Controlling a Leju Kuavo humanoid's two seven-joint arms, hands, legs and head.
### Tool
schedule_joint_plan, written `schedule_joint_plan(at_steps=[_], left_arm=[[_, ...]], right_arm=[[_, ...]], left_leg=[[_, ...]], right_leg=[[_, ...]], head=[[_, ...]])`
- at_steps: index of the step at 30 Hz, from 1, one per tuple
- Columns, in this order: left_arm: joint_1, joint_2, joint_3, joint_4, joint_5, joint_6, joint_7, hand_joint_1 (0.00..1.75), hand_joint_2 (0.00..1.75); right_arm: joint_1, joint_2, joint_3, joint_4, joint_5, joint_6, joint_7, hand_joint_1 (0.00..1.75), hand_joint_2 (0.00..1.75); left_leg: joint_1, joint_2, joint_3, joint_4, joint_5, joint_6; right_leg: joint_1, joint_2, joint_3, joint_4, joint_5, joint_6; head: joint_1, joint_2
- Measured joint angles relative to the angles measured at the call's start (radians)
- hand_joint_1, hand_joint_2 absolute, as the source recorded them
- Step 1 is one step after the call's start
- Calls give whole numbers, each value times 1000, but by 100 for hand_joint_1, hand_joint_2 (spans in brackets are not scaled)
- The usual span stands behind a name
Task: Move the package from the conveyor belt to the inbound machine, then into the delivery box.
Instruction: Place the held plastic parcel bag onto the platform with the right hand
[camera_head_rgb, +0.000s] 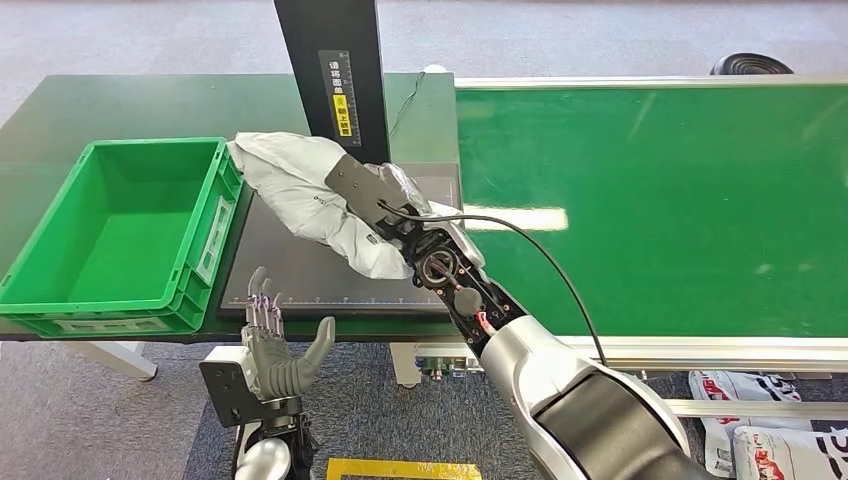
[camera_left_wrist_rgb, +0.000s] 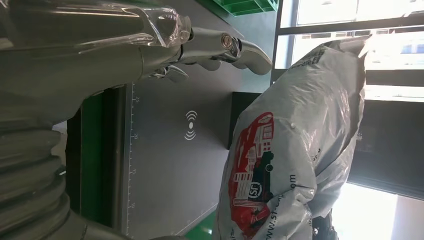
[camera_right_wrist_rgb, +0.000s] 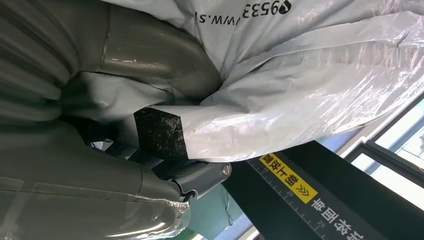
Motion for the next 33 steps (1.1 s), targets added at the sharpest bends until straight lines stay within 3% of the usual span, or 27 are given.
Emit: schedule_joint_plan(at_steps=[5,9,33], left_arm=[[-2,0,0,4,0,4,0,0,175],[-2,0,1,4,-1,4,0,0,175],[-17,-2,0,31,10,3,0,0,175]], right_arm=[[-2,0,8,19,6,-5,4,174,175],[-2,0,9,28,12,-15,8,0,175],[-19,-8,9,46,23,-41,31,0,175]], left_leg=[[0,0,0,0,0,0],[0,0,0,0,0,0],[0,0,1,0,0,0]], right_leg=[[0,0,0,0,0,0],[0,0,0,0,0,0],[0,0,0,0,0,0]], head=[[0,0],[0,0],[0,0]])
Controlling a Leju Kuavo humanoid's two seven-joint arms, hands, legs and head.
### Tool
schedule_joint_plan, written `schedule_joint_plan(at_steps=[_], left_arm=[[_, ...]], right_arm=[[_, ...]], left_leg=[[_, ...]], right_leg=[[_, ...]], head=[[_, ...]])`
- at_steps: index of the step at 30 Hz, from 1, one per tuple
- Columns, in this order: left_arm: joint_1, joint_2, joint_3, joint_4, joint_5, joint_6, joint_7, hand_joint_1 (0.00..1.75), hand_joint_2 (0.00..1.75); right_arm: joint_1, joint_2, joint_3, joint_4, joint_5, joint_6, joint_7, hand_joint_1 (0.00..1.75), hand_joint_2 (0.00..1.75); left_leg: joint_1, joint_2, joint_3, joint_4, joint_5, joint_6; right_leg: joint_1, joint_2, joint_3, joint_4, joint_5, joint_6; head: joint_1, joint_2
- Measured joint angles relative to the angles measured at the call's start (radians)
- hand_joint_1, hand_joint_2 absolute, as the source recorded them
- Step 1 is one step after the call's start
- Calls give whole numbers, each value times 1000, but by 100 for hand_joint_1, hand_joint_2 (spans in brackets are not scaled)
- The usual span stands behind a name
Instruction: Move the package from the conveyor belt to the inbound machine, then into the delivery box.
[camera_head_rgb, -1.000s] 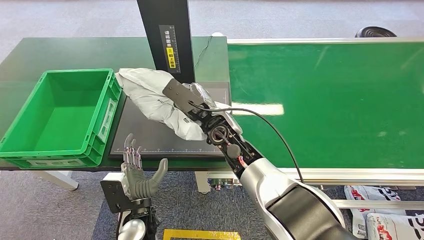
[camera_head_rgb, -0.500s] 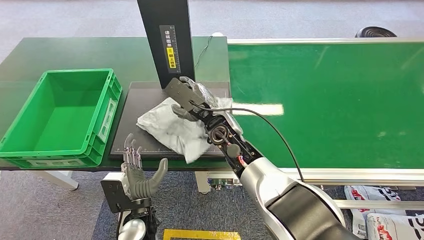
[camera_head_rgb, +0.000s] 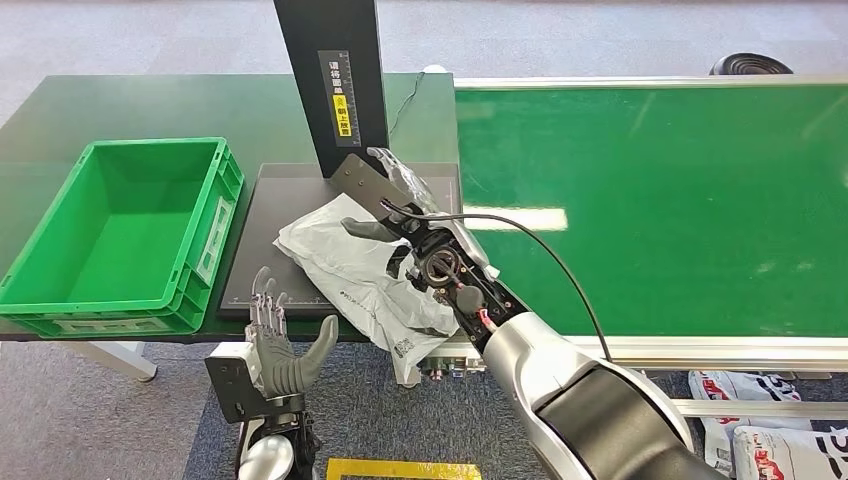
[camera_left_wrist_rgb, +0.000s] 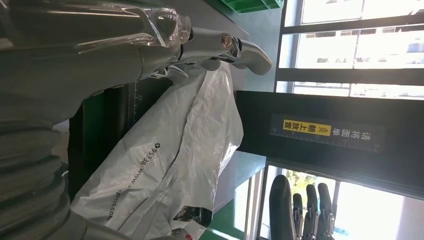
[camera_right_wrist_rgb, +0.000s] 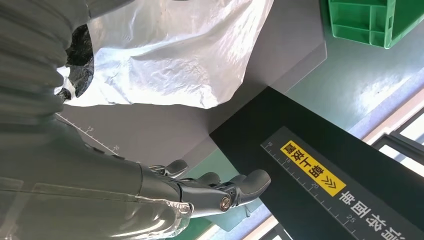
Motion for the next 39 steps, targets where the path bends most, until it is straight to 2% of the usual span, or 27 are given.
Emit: schedule_joint_plan(at_steps=[9,20,28,33,39], left_arm=[[-1,0,-1,5,-4,-6,0,0,175],[-1,0,-1,6,-14,-6,0,0,175],[0,1,-1,0,-19,11,0,0,175],[6,5,0,-17,-14,29,0,0,175],[34,11,0,-42,-20,41,0,0,175]], right_arm=[[-21,-13,-3,0,8,-23,-7,0,175],[-131,-60,-46,-20,-10,-62,-42,0,175],[-173,-109,-108,-61,-68,-63,-163,0,175],[-128,-157,-147,-110,-115,-59,-266,0,175],[59,-192,-161,-181,-184,-77,-420,0,175]], left_leg=[[0,0,0,0,0,0],[0,0,0,0,0,0],[0,0,0,0,0,0],[0,-1,0,0,0,0],[0,-1,0,0,-1,0]], right_leg=[[0,0,0,0,0,0],[0,0,0,0,0,0],[0,0,0,0,0,0],[0,0,1,0,0,0],[0,0,1,0,0,0]], head=[[0,0],[0,0],[0,0],[0,0],[0,0]])
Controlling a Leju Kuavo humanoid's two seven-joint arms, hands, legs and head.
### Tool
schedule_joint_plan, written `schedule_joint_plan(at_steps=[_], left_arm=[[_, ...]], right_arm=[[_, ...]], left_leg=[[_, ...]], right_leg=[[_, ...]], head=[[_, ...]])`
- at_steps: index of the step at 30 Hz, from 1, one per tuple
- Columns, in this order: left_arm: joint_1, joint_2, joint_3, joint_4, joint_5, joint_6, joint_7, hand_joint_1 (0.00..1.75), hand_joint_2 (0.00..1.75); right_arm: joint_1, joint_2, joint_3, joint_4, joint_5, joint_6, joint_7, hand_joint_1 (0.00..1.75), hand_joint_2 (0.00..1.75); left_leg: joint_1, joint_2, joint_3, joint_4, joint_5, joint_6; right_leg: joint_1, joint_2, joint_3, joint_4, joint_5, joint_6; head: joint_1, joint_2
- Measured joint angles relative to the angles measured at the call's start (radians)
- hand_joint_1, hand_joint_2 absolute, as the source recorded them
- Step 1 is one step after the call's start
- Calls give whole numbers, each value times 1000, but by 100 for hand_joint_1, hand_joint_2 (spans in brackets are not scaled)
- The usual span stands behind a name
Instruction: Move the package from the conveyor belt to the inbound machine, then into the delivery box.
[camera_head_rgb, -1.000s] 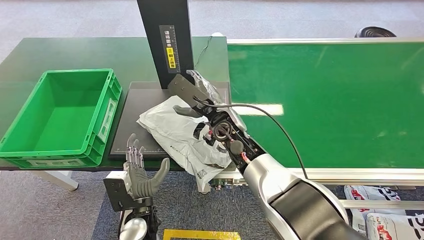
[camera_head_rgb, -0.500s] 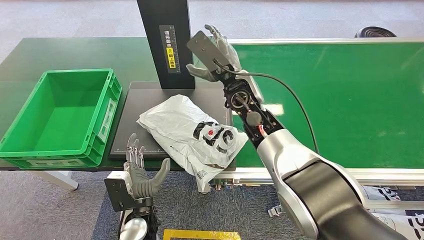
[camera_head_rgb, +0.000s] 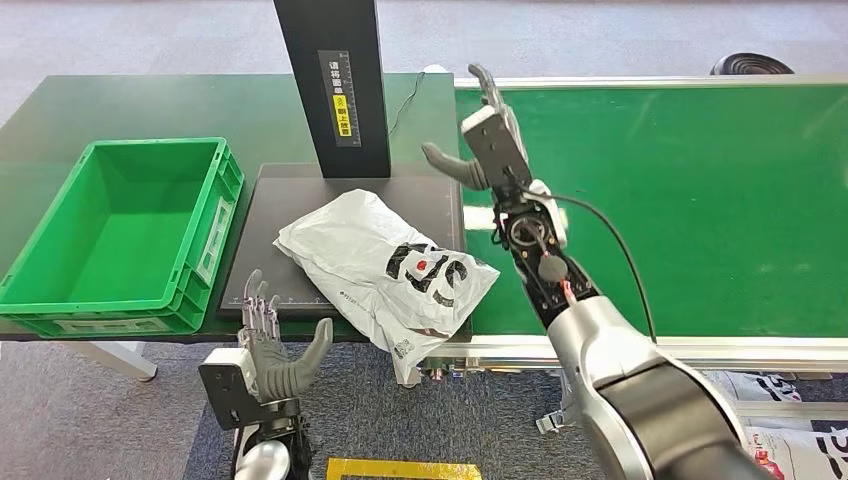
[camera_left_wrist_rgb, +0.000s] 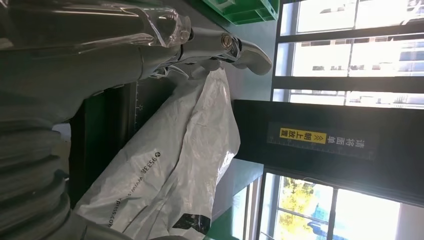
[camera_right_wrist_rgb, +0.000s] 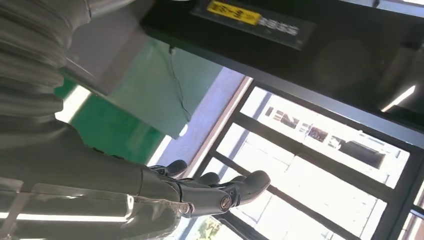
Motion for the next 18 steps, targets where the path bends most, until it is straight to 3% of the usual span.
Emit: schedule_joint_plan(at_steps=[9,18], left_arm=[[39,7,0,-33,-9,26,0,0,175],[71,11,6,-48,-14,41,0,0,175]], right_arm=[[261,-13,0,-191,-91,-50,-67,0,175],[409,-16,24,-334,-91,-95,-71,0,175]], left_leg=[[0,0,0,0,0,0],[0,0,0,0,0,0]], right_leg=[[0,0,0,0,0,0],[0,0,0,0,-1,0]], head=[[0,0],[0,0]])
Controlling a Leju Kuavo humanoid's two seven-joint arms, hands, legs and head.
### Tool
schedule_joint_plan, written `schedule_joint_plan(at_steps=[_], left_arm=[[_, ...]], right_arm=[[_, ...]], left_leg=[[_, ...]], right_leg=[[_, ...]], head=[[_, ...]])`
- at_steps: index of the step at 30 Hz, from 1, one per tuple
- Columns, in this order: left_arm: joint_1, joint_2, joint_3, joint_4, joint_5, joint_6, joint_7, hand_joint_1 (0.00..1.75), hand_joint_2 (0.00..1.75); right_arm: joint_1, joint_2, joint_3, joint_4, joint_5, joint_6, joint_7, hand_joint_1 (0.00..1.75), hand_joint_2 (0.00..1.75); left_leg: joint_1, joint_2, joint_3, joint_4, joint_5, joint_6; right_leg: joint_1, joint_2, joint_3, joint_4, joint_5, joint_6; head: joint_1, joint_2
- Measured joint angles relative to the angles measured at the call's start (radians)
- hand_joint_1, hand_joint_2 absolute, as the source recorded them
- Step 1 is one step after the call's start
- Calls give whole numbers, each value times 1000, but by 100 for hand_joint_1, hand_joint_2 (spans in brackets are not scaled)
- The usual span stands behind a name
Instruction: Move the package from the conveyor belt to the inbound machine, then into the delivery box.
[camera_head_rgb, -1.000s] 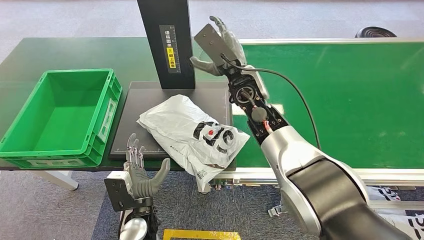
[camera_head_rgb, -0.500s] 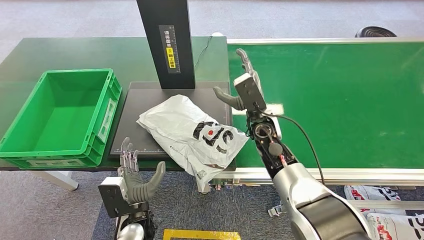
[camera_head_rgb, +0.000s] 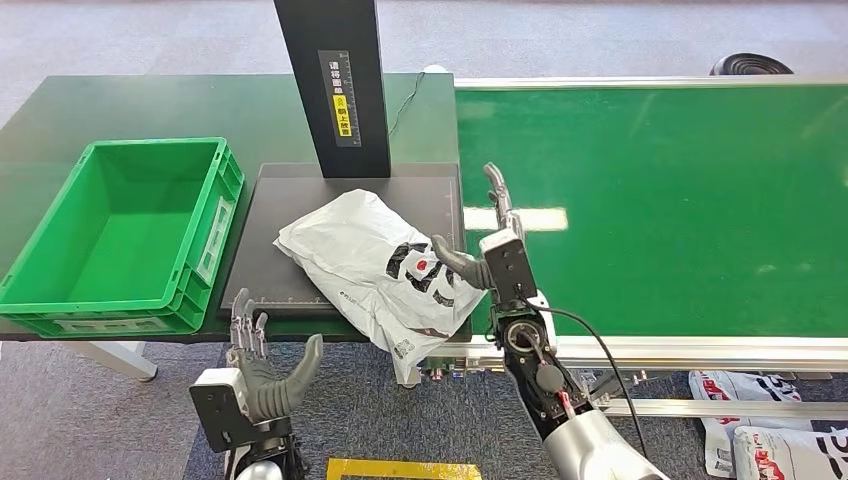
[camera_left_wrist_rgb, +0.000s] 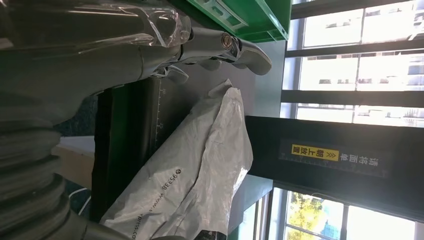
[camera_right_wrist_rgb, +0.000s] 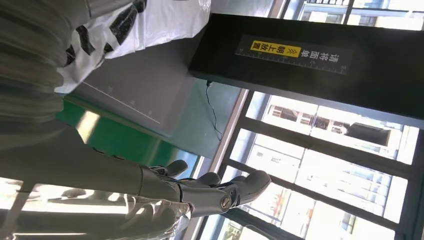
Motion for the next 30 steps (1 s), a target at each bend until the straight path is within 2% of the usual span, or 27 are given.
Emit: schedule_joint_plan(at_steps=[10,18,24,27,30], left_arm=[[15,-1,22,-8,-11,1,0,0,175],[23,-5,38,-16,-37,11,0,0,175],[36,8,53,-33,-69,45,0,0,175],[38,16,63,-41,-84,53,0,0,175],[38,24,70,-45,-86,52,0,0,175]], right_arm=[[154,-2,19,-153,23,-114,-16,0,175],[241,-16,13,-276,48,-145,-9,0,175],[438,-33,-33,-533,23,-94,-1,0,175],[522,-33,-35,-596,27,-60,-5,0,175],[564,-33,-35,-627,30,-56,-6,0,175]], left_leg=[[0,0,0,0,-1,0],[0,-1,0,0,-1,0],[0,-4,0,0,-4,-1],[0,-4,0,-1,-5,-1],[0,-3,1,-1,-5,-1]], right_leg=[[0,0,0,0,0,0],[0,0,0,0,-1,1],[0,-1,1,0,-4,0],[0,-1,1,0,-5,0],[0,-1,1,0,-6,0]], head=[[0,0],[0,0],[0,0],[0,0],[0,0]])
